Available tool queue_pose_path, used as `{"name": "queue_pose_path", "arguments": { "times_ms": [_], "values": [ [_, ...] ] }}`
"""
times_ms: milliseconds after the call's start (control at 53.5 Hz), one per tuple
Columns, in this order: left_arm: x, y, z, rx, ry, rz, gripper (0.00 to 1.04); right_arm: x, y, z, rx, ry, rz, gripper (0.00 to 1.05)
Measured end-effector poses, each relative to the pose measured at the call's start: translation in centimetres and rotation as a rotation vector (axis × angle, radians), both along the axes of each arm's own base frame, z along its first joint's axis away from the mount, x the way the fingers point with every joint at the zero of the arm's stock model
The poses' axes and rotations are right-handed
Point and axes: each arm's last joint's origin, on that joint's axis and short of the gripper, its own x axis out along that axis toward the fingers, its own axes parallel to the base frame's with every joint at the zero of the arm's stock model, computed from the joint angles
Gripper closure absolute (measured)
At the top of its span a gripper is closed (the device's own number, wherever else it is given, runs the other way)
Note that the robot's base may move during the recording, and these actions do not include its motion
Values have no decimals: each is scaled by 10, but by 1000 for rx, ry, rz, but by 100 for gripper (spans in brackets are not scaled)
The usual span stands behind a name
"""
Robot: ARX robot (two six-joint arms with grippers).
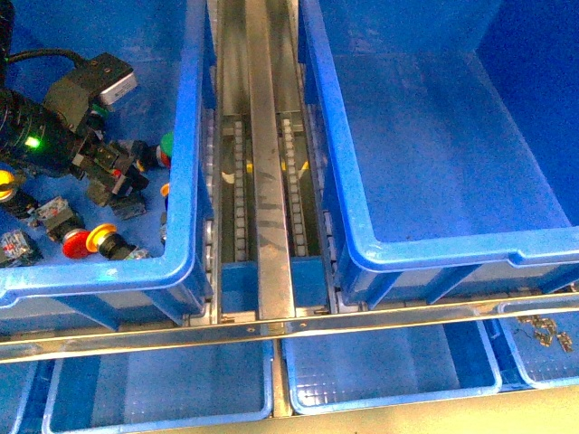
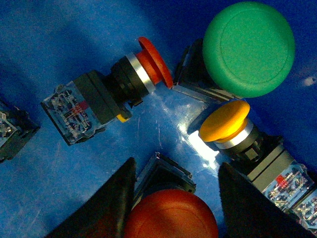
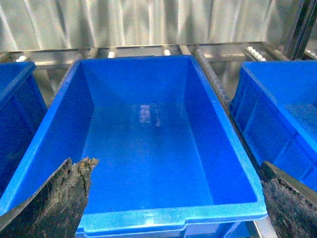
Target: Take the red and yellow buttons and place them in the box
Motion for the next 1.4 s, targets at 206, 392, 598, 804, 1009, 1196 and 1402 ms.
{"name": "queue_pose_path", "arguments": {
  "times_ms": [206, 392, 598, 804, 1009, 1196, 1402],
  "values": [
    [0, 1, 0, -1, 0, 3, 71, 0, 0, 0, 0, 0, 0, 6],
    [0, 7, 2, -45, 21, 64, 71, 0, 0, 0, 0, 0, 0, 6],
    [2, 29, 31, -184, 27, 252, 71, 0, 0, 0, 0, 0, 0, 6],
    [-19, 53, 79, -393, 40, 423, 71, 0, 0, 0, 0, 0, 0, 6],
    [-46, 50, 85, -536, 145, 505, 71, 0, 0, 0, 0, 0, 0, 6],
    [-63, 29, 109, -689, 211, 504, 71, 0, 0, 0, 0, 0, 0, 6],
    [-74, -2, 141, -848, 279, 476, 71, 0, 0, 0, 0, 0, 0, 6]
  ]
}}
